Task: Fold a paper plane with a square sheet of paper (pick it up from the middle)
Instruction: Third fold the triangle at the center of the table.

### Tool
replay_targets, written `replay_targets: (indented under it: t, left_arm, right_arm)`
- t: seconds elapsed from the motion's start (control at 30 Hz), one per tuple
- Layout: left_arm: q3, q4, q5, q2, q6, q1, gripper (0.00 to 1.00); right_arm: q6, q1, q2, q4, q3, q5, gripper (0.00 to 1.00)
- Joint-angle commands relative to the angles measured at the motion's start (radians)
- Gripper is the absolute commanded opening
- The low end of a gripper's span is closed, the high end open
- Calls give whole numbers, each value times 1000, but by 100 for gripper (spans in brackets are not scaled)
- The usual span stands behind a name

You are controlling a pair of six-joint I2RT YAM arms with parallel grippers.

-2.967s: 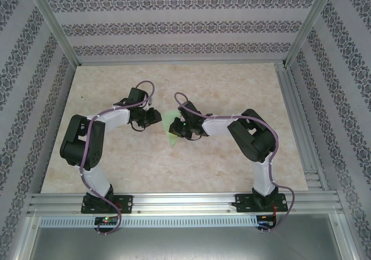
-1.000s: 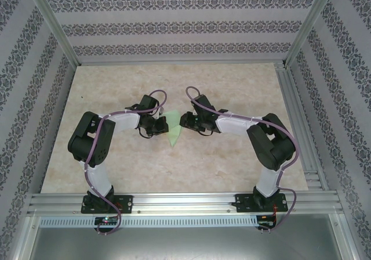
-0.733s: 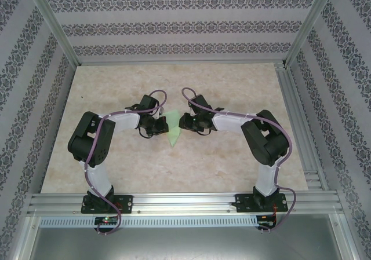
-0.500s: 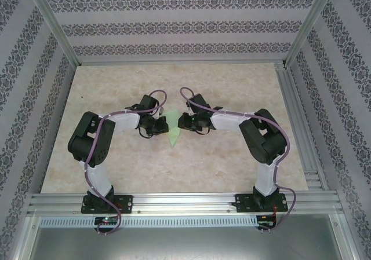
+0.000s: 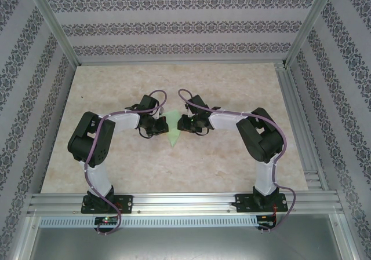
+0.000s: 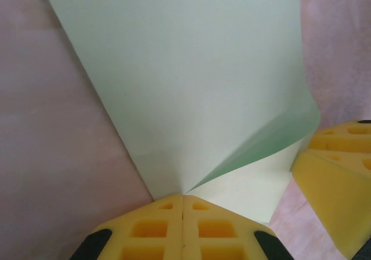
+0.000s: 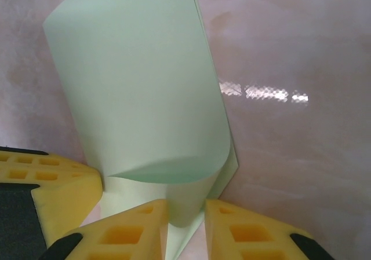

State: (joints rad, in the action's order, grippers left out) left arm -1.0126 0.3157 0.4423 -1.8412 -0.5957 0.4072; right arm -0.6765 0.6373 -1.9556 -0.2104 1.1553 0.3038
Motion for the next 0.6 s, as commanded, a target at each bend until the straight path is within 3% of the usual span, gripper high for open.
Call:
replay_targets:
  t: [0.0, 0.17, 0.57]
  left_arm:
    - [28, 36, -40, 15, 11, 12, 6]
    - [31, 35, -43, 17, 8, 12, 6]
    - [37, 28, -44, 16, 5, 12, 6]
  right_arm:
    - [31, 16, -11, -19, 27, -20, 26]
    - [41, 23, 8, -7, 10, -13, 31]
    - [63, 55, 15, -26, -16, -24, 28]
